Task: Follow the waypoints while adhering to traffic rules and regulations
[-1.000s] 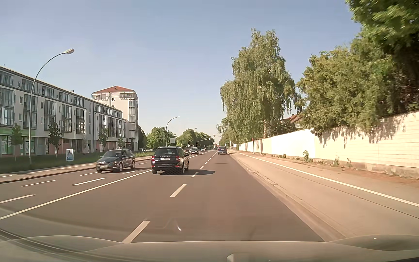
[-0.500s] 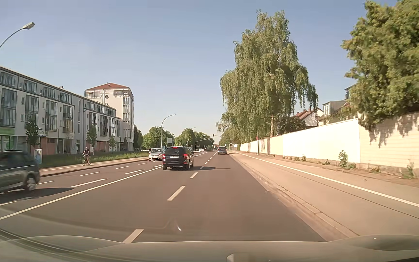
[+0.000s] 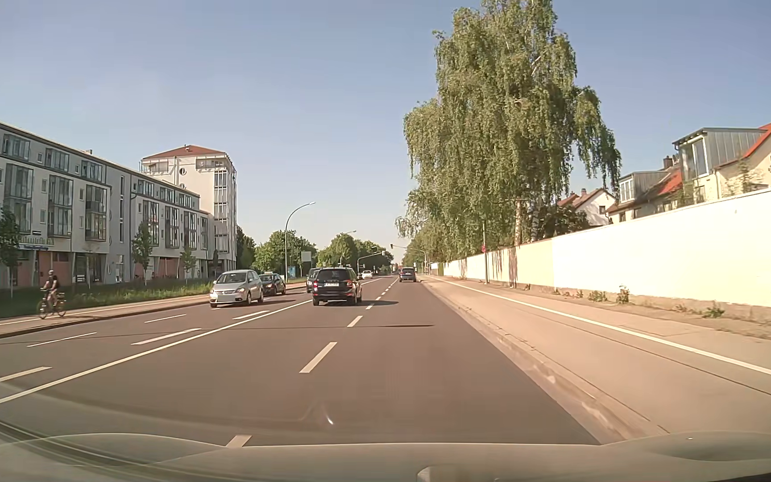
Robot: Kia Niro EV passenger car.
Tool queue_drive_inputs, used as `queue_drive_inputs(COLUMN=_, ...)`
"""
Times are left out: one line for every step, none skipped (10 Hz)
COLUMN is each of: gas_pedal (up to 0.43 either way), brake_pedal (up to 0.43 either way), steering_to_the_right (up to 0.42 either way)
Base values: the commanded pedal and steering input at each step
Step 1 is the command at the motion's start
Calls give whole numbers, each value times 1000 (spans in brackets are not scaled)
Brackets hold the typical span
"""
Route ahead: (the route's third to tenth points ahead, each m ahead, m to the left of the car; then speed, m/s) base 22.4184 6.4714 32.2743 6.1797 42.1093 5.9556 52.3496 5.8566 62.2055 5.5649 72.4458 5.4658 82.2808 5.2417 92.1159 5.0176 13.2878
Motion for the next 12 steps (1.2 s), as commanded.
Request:
queue_drive_inputs(gas_pedal=169, brake_pedal=0, steering_to_the_right=-6)
queue_drive_inputs(gas_pedal=169, brake_pedal=0, steering_to_the_right=-6)
queue_drive_inputs(gas_pedal=169, brake_pedal=0, steering_to_the_right=-6)
queue_drive_inputs(gas_pedal=169, brake_pedal=0, steering_to_the_right=-6)
queue_drive_inputs(gas_pedal=169, brake_pedal=0, steering_to_the_right=-6)
queue_drive_inputs(gas_pedal=169, brake_pedal=0, steering_to_the_right=-6)
queue_drive_inputs(gas_pedal=157, brake_pedal=0, steering_to_the_right=-6)
queue_drive_inputs(gas_pedal=150, brake_pedal=0, steering_to_the_right=-6)
queue_drive_inputs(gas_pedal=39, brake_pedal=0, steering_to_the_right=-6)
queue_drive_inputs(gas_pedal=0, brake_pedal=0, steering_to_the_right=-5)
queue_drive_inputs(gas_pedal=0, brake_pedal=0, steering_to_the_right=-3)
queue_drive_inputs(gas_pedal=0, brake_pedal=0, steering_to_the_right=0)
